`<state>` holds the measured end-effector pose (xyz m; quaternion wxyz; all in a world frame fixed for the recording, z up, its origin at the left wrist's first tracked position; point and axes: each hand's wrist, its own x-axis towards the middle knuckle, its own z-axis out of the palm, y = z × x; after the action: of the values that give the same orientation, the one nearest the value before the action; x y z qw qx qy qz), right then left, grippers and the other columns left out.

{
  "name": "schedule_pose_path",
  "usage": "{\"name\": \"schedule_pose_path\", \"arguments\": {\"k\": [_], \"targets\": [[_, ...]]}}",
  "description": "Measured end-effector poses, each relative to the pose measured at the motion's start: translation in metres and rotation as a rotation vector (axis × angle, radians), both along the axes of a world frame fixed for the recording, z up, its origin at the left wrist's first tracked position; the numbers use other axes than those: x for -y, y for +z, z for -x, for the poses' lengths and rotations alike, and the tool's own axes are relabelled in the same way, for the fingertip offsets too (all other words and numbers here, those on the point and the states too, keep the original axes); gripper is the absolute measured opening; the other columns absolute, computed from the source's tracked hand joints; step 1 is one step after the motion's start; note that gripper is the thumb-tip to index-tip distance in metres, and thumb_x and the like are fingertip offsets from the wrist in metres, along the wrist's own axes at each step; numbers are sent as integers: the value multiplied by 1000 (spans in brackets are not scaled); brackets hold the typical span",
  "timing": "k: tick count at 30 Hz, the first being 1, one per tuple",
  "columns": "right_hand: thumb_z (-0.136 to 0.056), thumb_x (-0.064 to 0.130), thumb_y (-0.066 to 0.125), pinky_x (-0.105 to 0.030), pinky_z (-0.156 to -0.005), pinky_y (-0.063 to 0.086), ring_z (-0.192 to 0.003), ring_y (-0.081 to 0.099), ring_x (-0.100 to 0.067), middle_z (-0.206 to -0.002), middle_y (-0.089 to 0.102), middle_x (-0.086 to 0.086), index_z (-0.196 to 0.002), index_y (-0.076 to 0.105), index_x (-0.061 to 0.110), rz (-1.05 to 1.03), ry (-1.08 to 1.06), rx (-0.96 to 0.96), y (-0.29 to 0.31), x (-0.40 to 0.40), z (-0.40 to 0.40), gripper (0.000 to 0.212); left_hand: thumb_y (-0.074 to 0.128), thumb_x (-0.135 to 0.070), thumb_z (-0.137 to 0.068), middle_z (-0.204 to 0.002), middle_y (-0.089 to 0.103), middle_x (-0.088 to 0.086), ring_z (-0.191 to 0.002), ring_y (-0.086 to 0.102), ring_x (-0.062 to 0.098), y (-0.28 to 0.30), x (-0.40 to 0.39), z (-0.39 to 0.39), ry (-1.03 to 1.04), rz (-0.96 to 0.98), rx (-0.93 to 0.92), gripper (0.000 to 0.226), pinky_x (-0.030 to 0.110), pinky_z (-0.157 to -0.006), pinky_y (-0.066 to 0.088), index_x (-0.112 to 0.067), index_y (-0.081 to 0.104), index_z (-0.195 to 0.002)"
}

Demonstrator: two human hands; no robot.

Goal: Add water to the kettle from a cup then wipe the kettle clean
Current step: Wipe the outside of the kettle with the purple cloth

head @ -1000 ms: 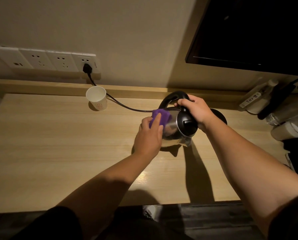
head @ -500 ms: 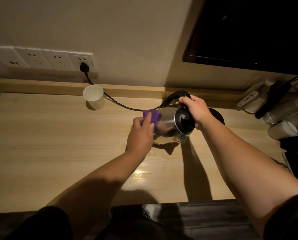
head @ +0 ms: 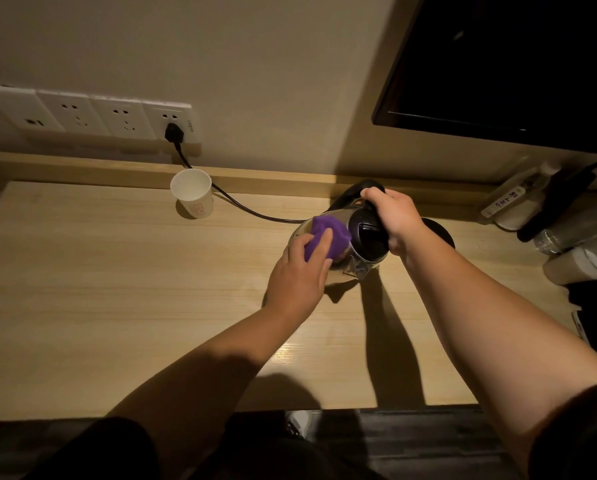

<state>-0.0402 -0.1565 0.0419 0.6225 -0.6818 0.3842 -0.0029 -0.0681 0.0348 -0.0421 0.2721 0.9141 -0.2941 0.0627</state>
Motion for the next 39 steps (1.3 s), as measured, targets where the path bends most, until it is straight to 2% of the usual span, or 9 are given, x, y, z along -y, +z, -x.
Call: {"name": "schedule_pose_path", "arguments": {"k": [6, 9, 13, 18, 22, 29, 33, 36, 39], "targets": [[-89, 34, 66, -38, -71, 57, -90, 70, -29, -101, 72, -12, -111, 65, 18, -49, -70, -18, -1, 7, 2, 28, 41, -33, -102, -136, 41, 11, -107, 52, 20, -26, -27, -13, 142, -139, -242, 58, 31, -80, 51, -20, 17, -152], [-90, 34, 66, -41, -77, 58, -92, 69, -29, -102, 71, -10, -113, 63, 18, -44, -90, -23, 1, 5, 0, 29, 38, -34, -103, -134, 41, 10, -105, 53, 19, -26, -28, -22, 157, -174, -291, 56, 30, -80, 50, -19, 16, -152], [-90, 36, 66, -38, -73, 56, -91, 67, -27, -102, 69, -8, -116, 60, 18, -35, -138, -42, 2, 4, 0, 32, 37, -35, -103, -132, 41, 9, -100, 54, 18, -20, -25, -30, 165, -159, -336, 54, 31, -79, 51, -21, 17, -152], [-89, 37, 66, -35, -65, 51, -89, 65, -26, -98, 68, -7, -116, 59, 17, -21, -175, -57, 1, 2, -3, 34, 38, -34, -103, -135, 38, 7, -97, 54, 17, 0, -12, -20, 137, -18, -284, 52, 28, -73, 50, -25, 19, -151], [-86, 40, 67, -37, -67, 55, -87, 67, -27, -100, 69, -9, -116, 59, 16, -23, -203, -81, 0, 1, -5, 40, 46, -31, -100, -138, 38, 10, -105, 55, 19, 17, 10, -4, 55, 50, -105, 53, 30, -74, 55, -27, 21, -147], [-83, 41, 69, -36, -65, 55, -88, 66, -28, -101, 69, -9, -115, 60, 16, -69, -239, -106, -1, 8, -2, 41, 53, -29, -96, -129, 48, 17, -104, 57, 27, -3, 4, 3, -56, -64, 66, 56, 32, -73, 53, -17, 30, -145], [-81, 39, 70, -35, -61, 54, -86, 69, -28, -100, 71, -10, -112, 64, 14, -94, -250, -103, -1, 12, -4, 40, 52, -28, -97, -130, 47, 16, -105, 55, 25, -27, -15, 2, 4, -161, -39, 58, 31, -77, 51, -15, 26, -147], [-81, 40, 70, -37, -67, 55, -89, 68, -29, -101, 71, -9, -113, 63, 16, -87, -233, -114, -3, 14, -4, 41, 45, -32, -101, -137, 42, 13, -111, 52, 22, -39, -25, 2, 91, -248, -186, 58, 29, -83, 48, -16, 20, -150], [-79, 42, 71, -40, -74, 57, -92, 67, -29, -102, 71, -9, -112, 63, 17, -83, -234, -120, -3, 15, -3, 42, 45, -32, -101, -137, 41, 11, -110, 53, 20, -38, -22, 0, 109, -261, -236, 58, 28, -81, 48, -19, 17, -150]]}}
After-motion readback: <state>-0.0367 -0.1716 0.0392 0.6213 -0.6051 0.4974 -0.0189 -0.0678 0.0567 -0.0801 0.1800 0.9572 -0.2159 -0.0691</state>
